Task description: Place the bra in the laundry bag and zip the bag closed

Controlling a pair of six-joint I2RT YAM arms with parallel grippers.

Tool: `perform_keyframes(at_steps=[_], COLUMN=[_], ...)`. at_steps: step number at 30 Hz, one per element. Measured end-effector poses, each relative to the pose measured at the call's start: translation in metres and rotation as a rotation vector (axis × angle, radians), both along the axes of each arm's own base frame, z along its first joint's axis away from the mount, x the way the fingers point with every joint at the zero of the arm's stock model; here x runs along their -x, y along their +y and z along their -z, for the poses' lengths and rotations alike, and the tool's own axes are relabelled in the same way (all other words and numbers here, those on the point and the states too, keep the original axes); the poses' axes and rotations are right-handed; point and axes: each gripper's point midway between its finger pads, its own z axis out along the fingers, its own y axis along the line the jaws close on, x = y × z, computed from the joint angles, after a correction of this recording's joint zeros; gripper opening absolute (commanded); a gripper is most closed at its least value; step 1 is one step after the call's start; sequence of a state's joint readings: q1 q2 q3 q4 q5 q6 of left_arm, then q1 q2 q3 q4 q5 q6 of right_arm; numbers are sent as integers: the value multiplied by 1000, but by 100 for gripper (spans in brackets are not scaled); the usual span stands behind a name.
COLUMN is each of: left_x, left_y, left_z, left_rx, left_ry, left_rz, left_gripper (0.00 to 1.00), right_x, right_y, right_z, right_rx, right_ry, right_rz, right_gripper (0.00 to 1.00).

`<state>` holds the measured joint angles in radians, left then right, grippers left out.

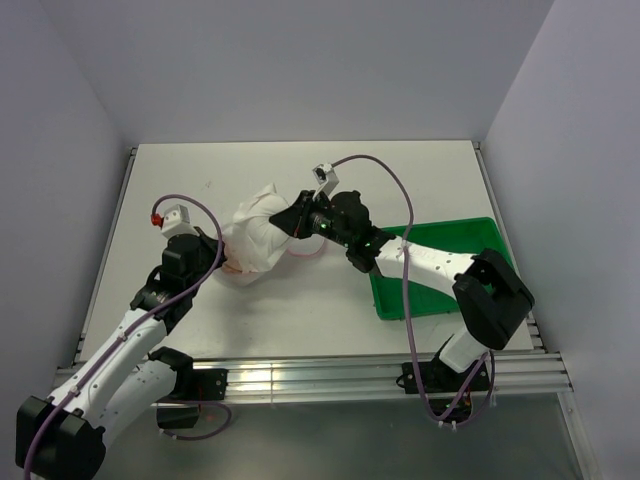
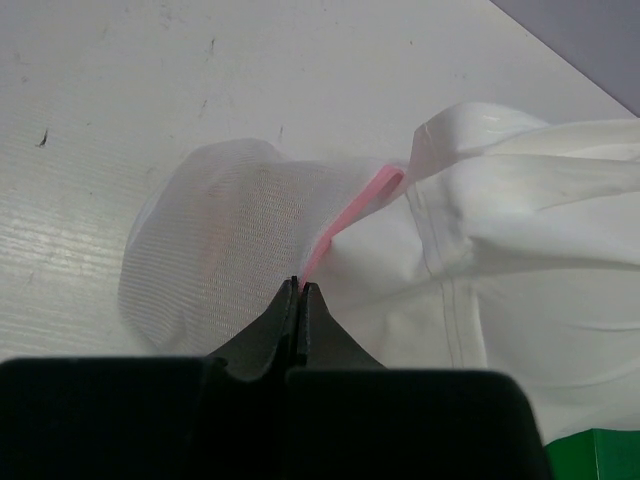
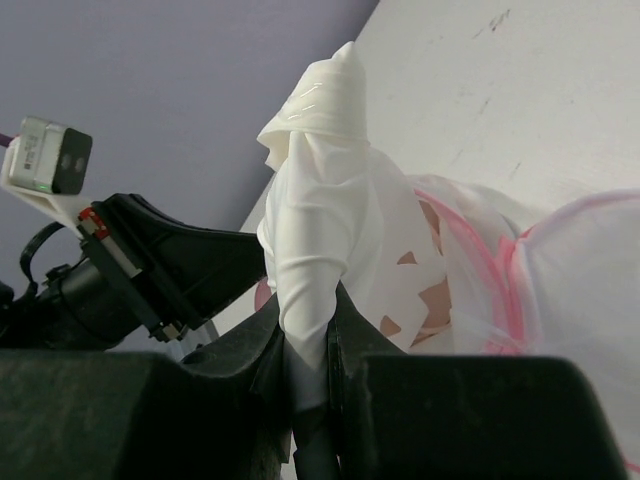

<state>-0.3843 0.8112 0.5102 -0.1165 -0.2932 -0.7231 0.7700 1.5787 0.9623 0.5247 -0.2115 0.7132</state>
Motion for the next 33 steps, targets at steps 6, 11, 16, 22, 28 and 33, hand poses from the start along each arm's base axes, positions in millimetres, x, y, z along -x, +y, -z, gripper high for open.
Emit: perform_keyframes(at_steps=[6,11,16,22,28,33], left_x=[0,0,-1,-4,-3,-2], left_y=[0,0,0,-6,-19,-22], left_z=[-1,-1,-1,-6,-16,-29], left_rx=[2,1,2,25,78,103], left_ry=[-4,-4,-6,-25,-50,-92], left_rz=[0,0,-2,20,75,96], left_gripper=[0,0,0,0,0,0], right_x=[-1,12,20,20,18,34], right_y=[1,11,7,12,47,69], right_z=[10,30,43,44,42,59], right_rx=[51,116,164,188,200,224], right_ry=[-31,-40,-65,-78,-98,-91], right_rz=[3,-43,-63,-84,-123,-174], right_gripper=[0,0,0,0,0,0])
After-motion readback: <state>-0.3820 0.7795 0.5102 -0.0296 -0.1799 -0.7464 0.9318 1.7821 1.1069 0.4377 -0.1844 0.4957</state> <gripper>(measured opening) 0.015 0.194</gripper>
